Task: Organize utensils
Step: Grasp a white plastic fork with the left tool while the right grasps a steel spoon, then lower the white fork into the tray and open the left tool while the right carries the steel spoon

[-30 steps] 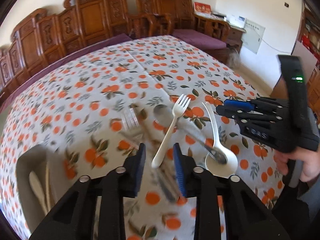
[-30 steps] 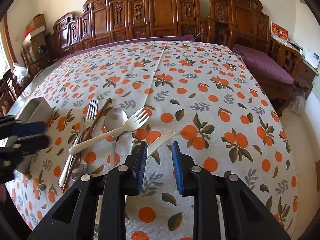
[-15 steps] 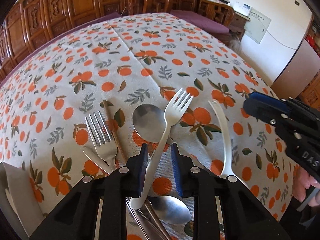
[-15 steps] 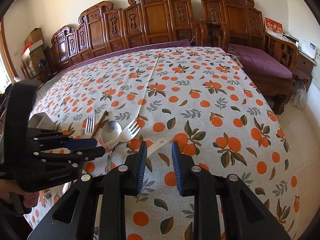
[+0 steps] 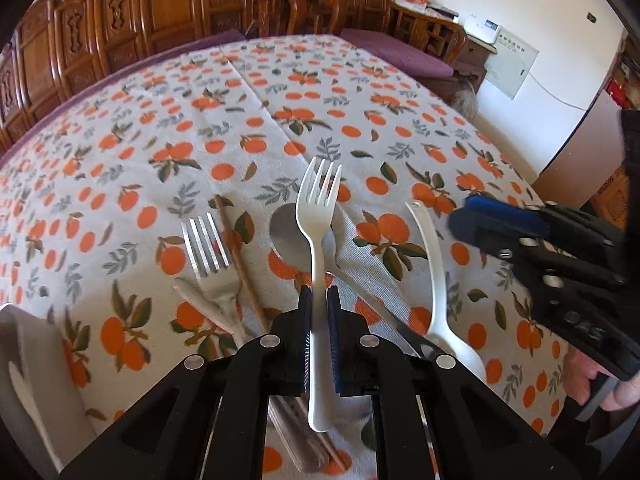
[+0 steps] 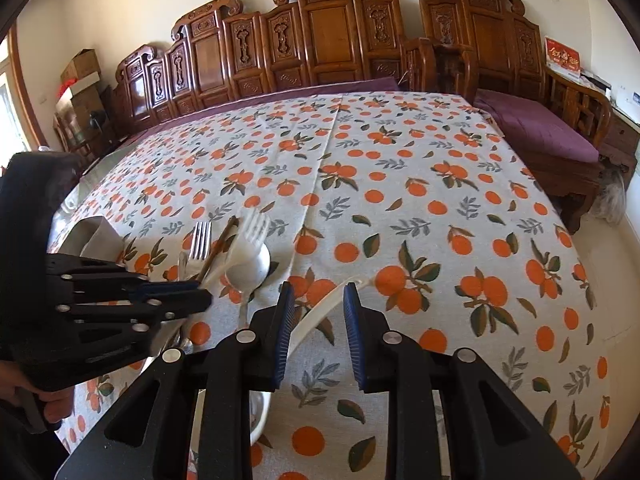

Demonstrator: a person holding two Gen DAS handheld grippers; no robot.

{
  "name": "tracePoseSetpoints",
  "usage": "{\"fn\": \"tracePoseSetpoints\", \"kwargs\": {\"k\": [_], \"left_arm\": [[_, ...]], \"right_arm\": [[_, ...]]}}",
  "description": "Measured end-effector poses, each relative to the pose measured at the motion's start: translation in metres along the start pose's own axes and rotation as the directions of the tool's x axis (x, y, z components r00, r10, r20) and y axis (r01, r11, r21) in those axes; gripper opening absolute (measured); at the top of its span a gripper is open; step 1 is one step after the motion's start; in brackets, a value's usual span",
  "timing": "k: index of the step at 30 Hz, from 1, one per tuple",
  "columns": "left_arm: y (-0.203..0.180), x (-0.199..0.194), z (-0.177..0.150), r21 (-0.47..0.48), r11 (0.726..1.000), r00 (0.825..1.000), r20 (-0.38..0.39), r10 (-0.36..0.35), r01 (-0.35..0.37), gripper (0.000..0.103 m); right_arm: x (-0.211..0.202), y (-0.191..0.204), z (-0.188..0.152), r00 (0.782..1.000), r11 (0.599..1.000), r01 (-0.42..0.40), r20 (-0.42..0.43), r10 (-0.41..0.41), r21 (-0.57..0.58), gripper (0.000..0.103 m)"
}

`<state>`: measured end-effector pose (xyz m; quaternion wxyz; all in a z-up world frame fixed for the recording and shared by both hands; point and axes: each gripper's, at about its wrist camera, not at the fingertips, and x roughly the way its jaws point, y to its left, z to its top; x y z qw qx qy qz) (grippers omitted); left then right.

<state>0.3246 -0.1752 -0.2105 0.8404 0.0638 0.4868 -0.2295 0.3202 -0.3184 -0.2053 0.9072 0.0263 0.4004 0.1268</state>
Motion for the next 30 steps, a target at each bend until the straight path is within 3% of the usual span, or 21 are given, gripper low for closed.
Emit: {"fn": "tracePoseSetpoints", "kwargs": {"k": [15, 30], "left_arm": [[0.015, -0.078, -0.038, -0.055, 0.998, 0.992, 0.117, 0.043, -0.037, 0.007], [0.026, -0.120, -0.062, -0.064, 0.995, 0.985, 0.152, 0.084, -0.075, 0.007]], "right_arm": [[0.039, 0.038, -0.004, 0.990, 0.995, -0.079, -0.117, 0.072, -0.053, 0.028], [0.054, 0.057, -0.009, 0.986, 0.991, -0.039, -0.168, 0.017, -0.129, 0.028]]}}
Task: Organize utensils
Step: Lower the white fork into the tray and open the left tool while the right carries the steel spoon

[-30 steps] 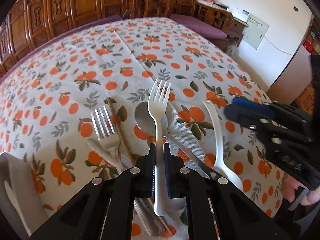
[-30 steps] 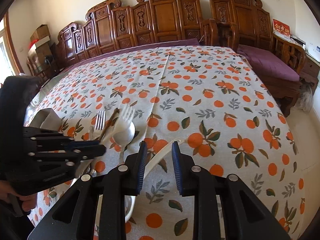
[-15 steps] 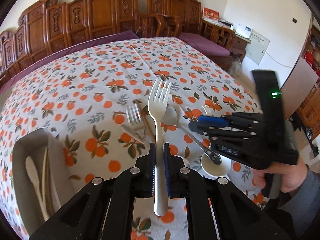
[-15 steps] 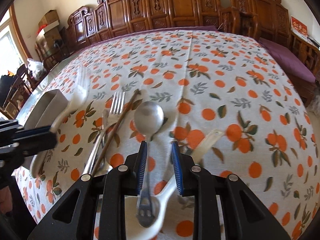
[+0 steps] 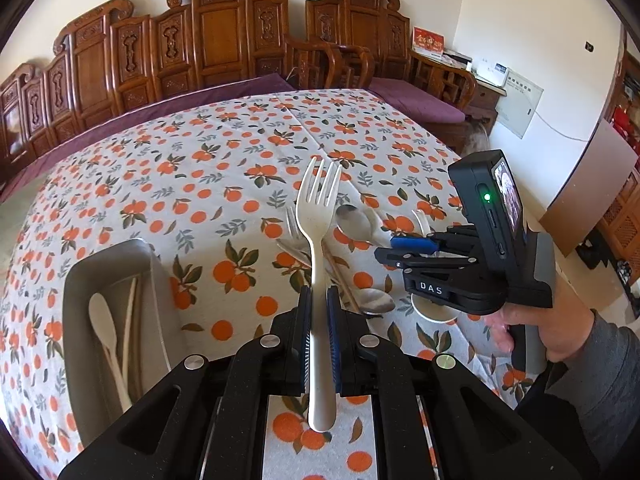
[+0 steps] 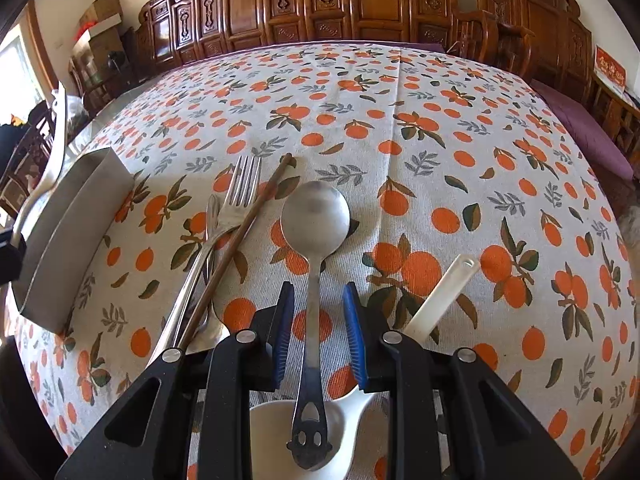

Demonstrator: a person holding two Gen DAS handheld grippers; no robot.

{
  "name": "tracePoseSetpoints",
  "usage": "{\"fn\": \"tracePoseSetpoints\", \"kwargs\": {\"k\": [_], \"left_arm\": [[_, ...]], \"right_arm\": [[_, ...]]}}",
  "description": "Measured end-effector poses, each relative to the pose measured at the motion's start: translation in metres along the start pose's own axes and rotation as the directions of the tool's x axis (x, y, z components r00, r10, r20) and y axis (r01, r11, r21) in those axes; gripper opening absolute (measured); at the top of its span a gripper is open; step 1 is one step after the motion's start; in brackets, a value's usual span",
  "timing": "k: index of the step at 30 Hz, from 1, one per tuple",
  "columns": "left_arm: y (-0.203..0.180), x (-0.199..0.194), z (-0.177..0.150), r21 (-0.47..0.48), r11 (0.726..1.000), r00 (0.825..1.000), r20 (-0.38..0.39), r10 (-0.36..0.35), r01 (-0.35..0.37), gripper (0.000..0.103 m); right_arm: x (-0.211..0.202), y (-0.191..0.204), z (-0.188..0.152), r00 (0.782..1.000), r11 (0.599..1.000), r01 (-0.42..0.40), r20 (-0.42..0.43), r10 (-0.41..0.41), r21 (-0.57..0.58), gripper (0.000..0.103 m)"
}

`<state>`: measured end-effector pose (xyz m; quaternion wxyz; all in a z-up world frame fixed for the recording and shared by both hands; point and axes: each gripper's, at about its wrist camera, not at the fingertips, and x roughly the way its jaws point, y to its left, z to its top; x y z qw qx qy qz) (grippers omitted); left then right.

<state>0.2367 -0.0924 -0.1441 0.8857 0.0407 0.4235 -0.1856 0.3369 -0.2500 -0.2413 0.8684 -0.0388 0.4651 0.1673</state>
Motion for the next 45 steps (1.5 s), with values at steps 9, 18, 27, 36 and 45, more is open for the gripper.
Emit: {"fn": "tracePoseSetpoints", "kwargs": {"k": [9, 18, 27, 36, 45], "left_arm": [[0.012, -0.022, -0.008, -0.028, 0.999, 0.999, 0.007, 0.038, -0.038, 0.007], [0.024, -0.061, -0.020, -0.046, 0.996, 0.996, 0.039, 0.081, -0.079, 0.007], [0.040, -0.083, -0.028, -0.070, 0.992, 0.993, 0.052, 0.109, -0.106, 0.007], [0.066, -0.081, -0.032, -0.102, 0.985, 0.989, 0.041, 0.145, -0.140, 0.007], [0.113, -0.050, -0.035, -0.163, 0.970, 0.984, -0.031, 0.177, -0.180, 0.007]], "right_arm": [[0.002, 0.000, 0.000, 1.000, 1.000, 0.023, 0.002, -0.023, -0.007, 0.021], [0.002, -0.007, 0.003, 0.999, 0.998, 0.030, -0.034, -0.028, 0.050, 0.008], [-0.012, 0.007, 0.005, 0.999, 0.999, 0.034, -0.040, -0.032, 0.035, 0.007], [-0.055, 0.036, 0.016, 0.999, 1.000, -0.002, 0.033, 0.003, -0.031, 0.007], [-0.085, 0.072, 0.021, 0.994, 0.994, -0.055, 0.086, 0.062, -0.091, 0.007]]}}
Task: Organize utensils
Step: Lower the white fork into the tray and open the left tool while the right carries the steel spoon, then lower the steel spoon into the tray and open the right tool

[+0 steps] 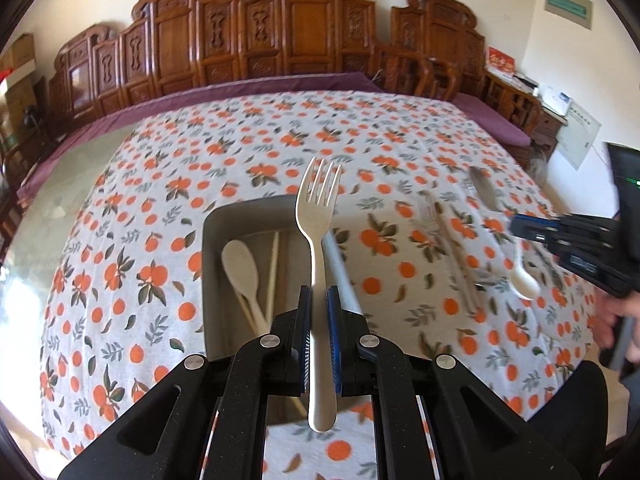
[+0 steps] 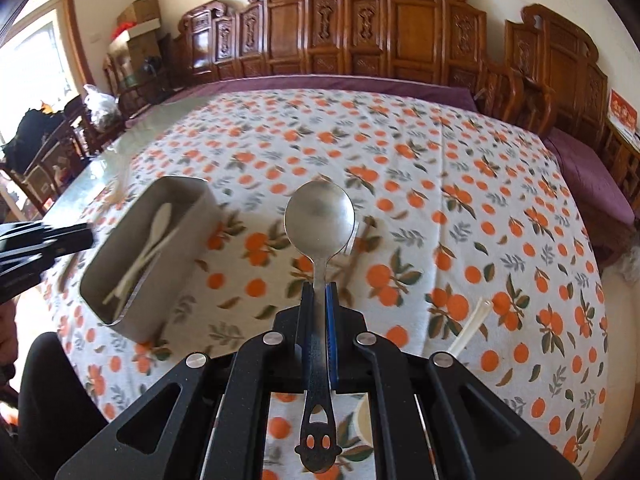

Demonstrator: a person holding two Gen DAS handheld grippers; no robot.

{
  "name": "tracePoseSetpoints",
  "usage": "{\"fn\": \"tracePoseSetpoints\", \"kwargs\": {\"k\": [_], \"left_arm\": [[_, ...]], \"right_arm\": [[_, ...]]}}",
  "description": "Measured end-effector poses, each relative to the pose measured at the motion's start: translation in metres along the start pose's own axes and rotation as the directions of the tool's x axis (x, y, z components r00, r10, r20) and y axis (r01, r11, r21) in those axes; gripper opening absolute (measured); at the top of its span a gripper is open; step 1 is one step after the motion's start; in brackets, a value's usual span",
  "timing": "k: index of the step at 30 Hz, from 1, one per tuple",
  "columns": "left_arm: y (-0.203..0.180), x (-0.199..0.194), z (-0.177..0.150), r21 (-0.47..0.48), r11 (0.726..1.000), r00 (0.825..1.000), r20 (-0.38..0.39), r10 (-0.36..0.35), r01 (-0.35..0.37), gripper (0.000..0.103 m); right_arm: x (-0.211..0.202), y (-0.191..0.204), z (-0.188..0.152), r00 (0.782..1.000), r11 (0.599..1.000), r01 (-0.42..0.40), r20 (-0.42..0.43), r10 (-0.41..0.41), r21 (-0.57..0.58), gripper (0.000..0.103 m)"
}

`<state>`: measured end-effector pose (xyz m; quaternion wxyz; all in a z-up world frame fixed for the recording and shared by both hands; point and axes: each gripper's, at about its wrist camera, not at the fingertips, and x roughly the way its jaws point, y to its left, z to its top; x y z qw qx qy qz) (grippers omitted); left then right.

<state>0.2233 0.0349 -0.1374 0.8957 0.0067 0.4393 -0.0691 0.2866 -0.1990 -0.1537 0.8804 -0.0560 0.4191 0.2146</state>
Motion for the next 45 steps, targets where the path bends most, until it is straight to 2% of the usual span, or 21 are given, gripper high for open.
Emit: {"fn": "tracePoseSetpoints", "kwargs": {"k": [10, 21, 29, 45], "left_arm": [[0.013, 0.057, 0.003, -0.048, 0.999, 0.994, -0.109, 0.000, -0.006, 0.007], [0.004, 0.091, 0.002, -0.023, 1.000, 0.983, -0.180, 0.013, -0.018, 0.007], [0.012, 0.075, 0.000, -0.036, 0.999, 0.989, -0.151, 0.002, -0.008, 0.008], [0.062, -0.014, 0.001, -0.034, 0.999, 0.999, -0.033, 0.029, -0.030, 0.010]], "right_arm": [[-0.013, 0.027, 0.000, 0.999, 0.998, -0.047, 0.015, 0.048, -0.040, 0.008], [-0.019, 0.041, -0.008, 0.998, 0.996, -0.066, 0.008, 0.067, -0.062, 0.008], [-0.015, 0.054, -0.006, 0.997, 0.994, -0.076, -0.001, 0.076, -0.076, 0.008], [0.008, 0.123, 0.025, 0.991, 0.984, -0.131, -0.005, 0.131, -0.121, 0.008]]}}
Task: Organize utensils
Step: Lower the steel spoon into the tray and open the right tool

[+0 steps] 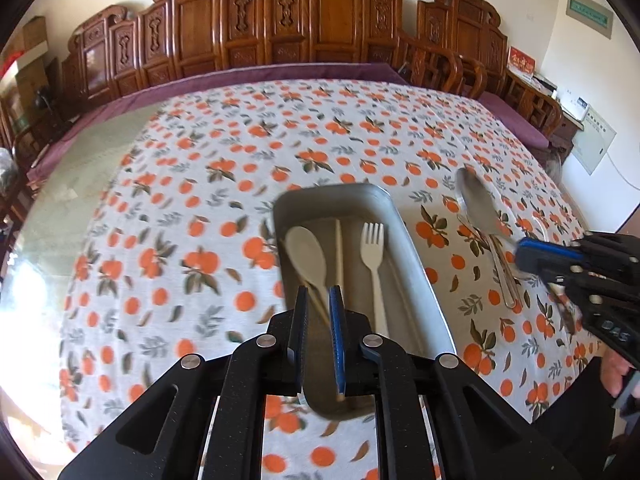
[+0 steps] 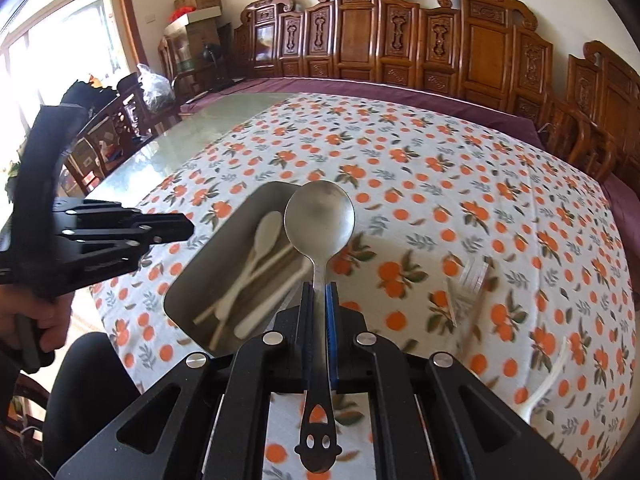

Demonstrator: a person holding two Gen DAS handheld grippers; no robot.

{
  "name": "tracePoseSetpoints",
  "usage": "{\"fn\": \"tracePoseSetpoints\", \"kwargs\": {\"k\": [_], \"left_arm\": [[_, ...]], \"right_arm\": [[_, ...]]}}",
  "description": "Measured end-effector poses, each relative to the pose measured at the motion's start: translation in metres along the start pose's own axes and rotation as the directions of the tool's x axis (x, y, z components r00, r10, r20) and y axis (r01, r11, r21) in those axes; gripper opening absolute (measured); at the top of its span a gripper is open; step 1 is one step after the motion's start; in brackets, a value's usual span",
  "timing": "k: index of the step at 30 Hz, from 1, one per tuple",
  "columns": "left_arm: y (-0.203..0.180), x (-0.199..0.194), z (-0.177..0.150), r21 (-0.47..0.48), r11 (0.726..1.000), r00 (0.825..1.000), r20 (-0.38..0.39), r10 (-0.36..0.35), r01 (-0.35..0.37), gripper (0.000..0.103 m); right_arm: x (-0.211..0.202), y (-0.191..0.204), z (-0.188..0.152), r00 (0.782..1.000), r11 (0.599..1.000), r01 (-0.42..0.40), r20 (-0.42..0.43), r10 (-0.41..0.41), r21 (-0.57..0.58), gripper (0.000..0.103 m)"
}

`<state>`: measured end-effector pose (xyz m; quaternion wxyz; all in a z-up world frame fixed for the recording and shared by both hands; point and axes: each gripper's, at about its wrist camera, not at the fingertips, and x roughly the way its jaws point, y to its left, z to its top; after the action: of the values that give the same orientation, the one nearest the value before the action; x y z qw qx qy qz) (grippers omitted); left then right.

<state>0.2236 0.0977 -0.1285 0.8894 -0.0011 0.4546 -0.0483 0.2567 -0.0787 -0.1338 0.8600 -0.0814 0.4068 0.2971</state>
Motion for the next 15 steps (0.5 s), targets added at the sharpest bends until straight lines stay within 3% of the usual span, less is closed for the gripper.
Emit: {"fn": "tracePoseSetpoints", "kwargs": {"k": [3, 8, 11, 12, 13, 15], "left_arm": [[0.009, -0.014, 0.000, -0.001, 1.000, 1.000, 0.021, 0.003, -0.003, 0.019], [0.024, -0.030, -0.002, -0.010, 1.000, 0.999, 0.046, 0.007, -0.006, 0.024], [0.030, -0.036, -0.005, -0.018, 1.000, 0.998, 0.058, 0.006, -0.005, 0.035], [0.032, -0.036, -0.006, -0.022, 1.000, 0.998, 0.058, 0.006, -0.005, 0.040], [0.035, -0.036, -0.007, -0.027, 1.000, 0.998, 0.057, 0.010, -0.008, 0.053], [0.040, -0.036, -0.009, -0.034, 0.999, 0.998, 0.063, 0.017, -0.015, 0.067]], "right_arm": [[0.009, 0.012, 0.006, 1.000, 1.000, -0.008, -0.006, 0.008, -0.011, 0.008], [0.024, 0.028, 0.015, 1.000, 1.000, -0.018, -0.020, 0.018, -0.023, 0.008], [0.033, 0.034, 0.020, 0.999, 0.999, -0.023, -0.032, 0.023, -0.026, 0.008], [0.037, 0.036, 0.021, 0.999, 0.999, -0.024, -0.037, 0.023, -0.026, 0.008], [0.041, 0.038, 0.022, 0.999, 0.999, -0.026, -0.042, 0.025, -0.024, 0.008], [0.047, 0.040, 0.023, 0.998, 0.999, -0.028, -0.050, 0.027, -0.019, 0.008]]}}
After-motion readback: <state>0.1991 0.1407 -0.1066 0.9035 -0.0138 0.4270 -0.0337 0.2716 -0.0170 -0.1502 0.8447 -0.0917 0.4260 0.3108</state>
